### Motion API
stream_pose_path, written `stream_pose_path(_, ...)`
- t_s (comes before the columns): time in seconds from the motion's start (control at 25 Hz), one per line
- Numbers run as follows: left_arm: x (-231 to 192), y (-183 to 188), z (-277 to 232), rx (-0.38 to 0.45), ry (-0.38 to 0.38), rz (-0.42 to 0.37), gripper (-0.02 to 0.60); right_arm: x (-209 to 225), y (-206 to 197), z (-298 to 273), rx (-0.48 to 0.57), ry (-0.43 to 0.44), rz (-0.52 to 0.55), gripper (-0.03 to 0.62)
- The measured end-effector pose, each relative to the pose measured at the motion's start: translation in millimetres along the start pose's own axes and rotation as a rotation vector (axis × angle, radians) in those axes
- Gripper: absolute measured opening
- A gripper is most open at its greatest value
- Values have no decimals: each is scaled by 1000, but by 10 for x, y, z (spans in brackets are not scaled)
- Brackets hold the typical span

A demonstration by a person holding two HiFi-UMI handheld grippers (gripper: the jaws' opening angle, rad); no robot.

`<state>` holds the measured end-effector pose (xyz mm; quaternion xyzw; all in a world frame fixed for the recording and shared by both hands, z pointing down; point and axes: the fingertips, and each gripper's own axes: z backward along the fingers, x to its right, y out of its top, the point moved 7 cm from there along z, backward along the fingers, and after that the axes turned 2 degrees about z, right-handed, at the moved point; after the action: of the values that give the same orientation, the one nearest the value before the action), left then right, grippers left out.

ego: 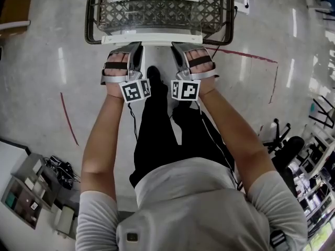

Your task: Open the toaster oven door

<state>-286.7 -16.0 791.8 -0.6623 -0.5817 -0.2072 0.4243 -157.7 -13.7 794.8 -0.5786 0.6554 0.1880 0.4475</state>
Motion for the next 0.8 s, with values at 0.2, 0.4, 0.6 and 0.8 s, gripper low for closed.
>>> stream_pose_path(0.2, 240, -90, -120, 18, 55, -6, 95, -235, -87, -109, 27, -35, 0, 89)
stream_pose_path(0.4, 483, -193, -266, 23, 73, -18, 98, -492, -151, -220, 40, -45, -18, 86)
stream_pose_path(0.6, 699, -267, -402, 32, 95, -24, 96, -711, -240, -336, 53, -65, -25, 81)
stream_pose_path(0.8, 860, -321, -511, 29, 114, -28, 91, -878, -296, -434, 56, -64, -30, 84)
